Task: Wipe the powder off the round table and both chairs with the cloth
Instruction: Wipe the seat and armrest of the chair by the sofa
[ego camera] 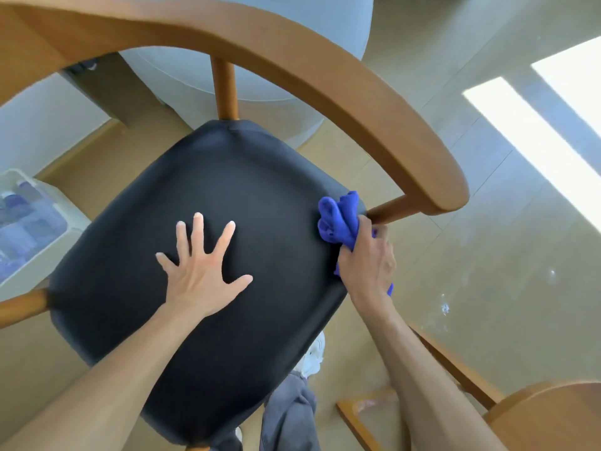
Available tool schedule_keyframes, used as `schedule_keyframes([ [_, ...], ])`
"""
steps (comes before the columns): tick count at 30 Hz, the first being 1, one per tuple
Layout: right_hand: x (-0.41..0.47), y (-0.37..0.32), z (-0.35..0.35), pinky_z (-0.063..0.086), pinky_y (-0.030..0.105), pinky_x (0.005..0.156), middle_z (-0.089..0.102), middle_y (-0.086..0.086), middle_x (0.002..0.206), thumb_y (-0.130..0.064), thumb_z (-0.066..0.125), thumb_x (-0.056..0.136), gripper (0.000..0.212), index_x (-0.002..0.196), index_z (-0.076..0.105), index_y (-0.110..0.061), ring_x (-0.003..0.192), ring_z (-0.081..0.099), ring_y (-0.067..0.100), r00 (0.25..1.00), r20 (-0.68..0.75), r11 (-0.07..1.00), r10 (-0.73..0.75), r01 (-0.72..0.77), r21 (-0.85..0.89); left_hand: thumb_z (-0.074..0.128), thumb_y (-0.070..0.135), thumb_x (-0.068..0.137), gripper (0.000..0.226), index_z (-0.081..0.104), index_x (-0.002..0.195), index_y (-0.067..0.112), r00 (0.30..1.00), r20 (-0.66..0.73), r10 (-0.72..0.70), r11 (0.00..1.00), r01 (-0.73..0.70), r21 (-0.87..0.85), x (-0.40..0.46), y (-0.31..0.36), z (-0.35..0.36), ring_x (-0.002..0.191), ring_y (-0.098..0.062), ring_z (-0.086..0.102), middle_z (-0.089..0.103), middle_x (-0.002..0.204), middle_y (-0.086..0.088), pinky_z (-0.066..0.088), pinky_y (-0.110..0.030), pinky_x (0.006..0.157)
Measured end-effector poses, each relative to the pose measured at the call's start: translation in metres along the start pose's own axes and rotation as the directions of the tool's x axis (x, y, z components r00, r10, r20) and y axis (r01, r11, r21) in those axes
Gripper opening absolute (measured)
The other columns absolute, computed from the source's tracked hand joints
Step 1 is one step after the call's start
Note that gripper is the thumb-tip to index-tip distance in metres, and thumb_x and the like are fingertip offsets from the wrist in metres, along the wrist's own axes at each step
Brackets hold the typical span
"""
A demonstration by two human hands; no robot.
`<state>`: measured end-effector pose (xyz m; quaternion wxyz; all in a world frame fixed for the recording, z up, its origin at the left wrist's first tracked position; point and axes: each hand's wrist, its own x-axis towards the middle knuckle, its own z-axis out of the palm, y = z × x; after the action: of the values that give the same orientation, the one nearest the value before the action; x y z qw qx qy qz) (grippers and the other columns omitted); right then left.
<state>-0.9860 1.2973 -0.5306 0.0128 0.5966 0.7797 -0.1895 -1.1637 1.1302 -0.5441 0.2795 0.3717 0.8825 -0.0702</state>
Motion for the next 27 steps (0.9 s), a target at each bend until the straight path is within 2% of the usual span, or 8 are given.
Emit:
schedule_keyframes([
  [5, 0.06, -0.039, -0.006, 0.034, 0.033, 0.058, 0.047, 0.018, 0.108, -0.003, 0.049, 0.086, 0.037, 0.122, 0.042, -0.006, 0.077, 0.057, 0.032, 0.995, -0.004, 0.984, 0.1, -0.1, -0.148, 0.055, 0.075, 0.072, 0.104, -0.011, 0.147, 0.043, 0.998, 0.063, -0.016, 1.0, 0.014, 0.023, 0.012, -0.001, -0.001, 0.141, -0.035, -0.024, -0.032, 0.152, -0.005, 0.025, -0.065, 0.105],
  [9, 0.081, -0.078, 0.001, 0.04, 0.035, 0.067, 0.048, 0.018, 0.113, -0.003, 0.051, 0.086, 0.039, 0.123, 0.042, -0.009, 0.087, 0.06, 0.037, 0.959, 0.027, 0.959, 0.283, -0.283, -0.027, 0.05, 0.078, 0.074, 0.104, -0.015, 0.147, 0.041, 0.999, 0.042, 0.005, 0.998, -0.008, 0.06, 0.014, -0.002, 0.004, 0.14, -0.038, -0.023, -0.031, 0.152, -0.01, 0.027, -0.064, 0.104],
  [12, 0.1, -0.127, 0.016, 0.044, 0.039, 0.075, 0.045, 0.016, 0.119, -0.006, 0.053, 0.087, 0.043, 0.128, 0.041, -0.012, 0.096, 0.058, 0.036, 0.985, 0.062, 0.987, 0.159, -0.159, 0.003, 0.054, 0.078, 0.07, 0.108, -0.008, 0.148, 0.038, 0.999, -0.022, 0.023, 0.998, -0.021, 0.06, 0.016, -0.005, 0.013, 0.142, -0.041, -0.014, -0.019, 0.156, -0.013, 0.031, -0.068, 0.097],
  [15, 0.117, -0.174, 0.033, 0.037, 0.033, 0.069, 0.042, 0.014, 0.126, -0.007, 0.056, 0.086, 0.05, 0.133, 0.038, -0.013, 0.093, 0.058, 0.032, 0.994, 0.107, 0.999, -0.002, 0.006, -0.036, 0.065, 0.074, 0.061, 0.111, 0.013, 0.149, 0.031, 0.999, -0.046, 0.026, 0.998, -0.024, 0.056, 0.018, -0.008, 0.02, 0.142, -0.045, 0.004, 0.002, 0.157, -0.018, 0.037, -0.072, 0.085],
  [18, 0.117, -0.178, 0.037, 0.032, 0.032, 0.063, 0.042, 0.011, 0.124, -0.003, 0.053, 0.085, 0.049, 0.13, 0.038, -0.016, 0.083, 0.051, 0.027, 0.991, 0.096, 0.989, -0.098, 0.107, -0.101, 0.072, 0.07, 0.055, 0.111, 0.025, 0.147, 0.031, 0.994, -0.086, 0.064, 0.997, -0.06, 0.052, 0.018, -0.01, 0.023, 0.138, -0.049, 0.016, 0.015, 0.155, -0.022, 0.038, -0.075, 0.076],
  [20, 0.108, -0.162, 0.033, 0.032, 0.034, 0.062, 0.04, 0.01, 0.127, -0.002, 0.051, 0.084, 0.052, 0.132, 0.038, -0.019, 0.079, 0.042, 0.026, 0.98, 0.091, 0.975, -0.18, 0.19, -0.12, 0.071, 0.071, 0.055, 0.11, 0.025, 0.147, 0.031, 0.993, -0.104, 0.062, 0.997, -0.056, 0.062, 0.017, -0.01, 0.023, 0.138, -0.048, 0.016, 0.015, 0.155, -0.022, 0.039, -0.075, 0.077],
  [23, 0.093, -0.131, 0.026, 0.035, 0.036, 0.064, 0.041, 0.008, 0.126, -0.003, 0.049, 0.083, 0.053, 0.132, 0.041, -0.023, 0.085, 0.047, 0.029, 0.96, 0.081, 0.957, -0.268, 0.275, -0.091, 0.067, 0.073, 0.06, 0.11, 0.017, 0.149, 0.032, 0.997, -0.076, 0.02, 0.998, -0.016, 0.055, 0.016, -0.01, 0.022, 0.141, -0.045, 0.005, 0.002, 0.157, -0.017, 0.037, -0.074, 0.083],
  [27, 0.052, -0.088, 0.024, 0.042, 0.038, 0.063, 0.05, 0.012, 0.12, -0.004, 0.067, 0.07, 0.058, 0.124, 0.053, -0.019, 0.08, 0.051, 0.032, 0.951, 0.032, 0.948, -0.307, 0.309, -0.072, 0.058, 0.075, 0.068, 0.108, -0.006, 0.147, 0.037, 0.999, -0.046, 0.009, 0.999, -0.007, 0.04, 0.013, -0.007, 0.018, 0.142, -0.041, -0.012, -0.015, 0.157, -0.013, 0.031, -0.072, 0.094],
])
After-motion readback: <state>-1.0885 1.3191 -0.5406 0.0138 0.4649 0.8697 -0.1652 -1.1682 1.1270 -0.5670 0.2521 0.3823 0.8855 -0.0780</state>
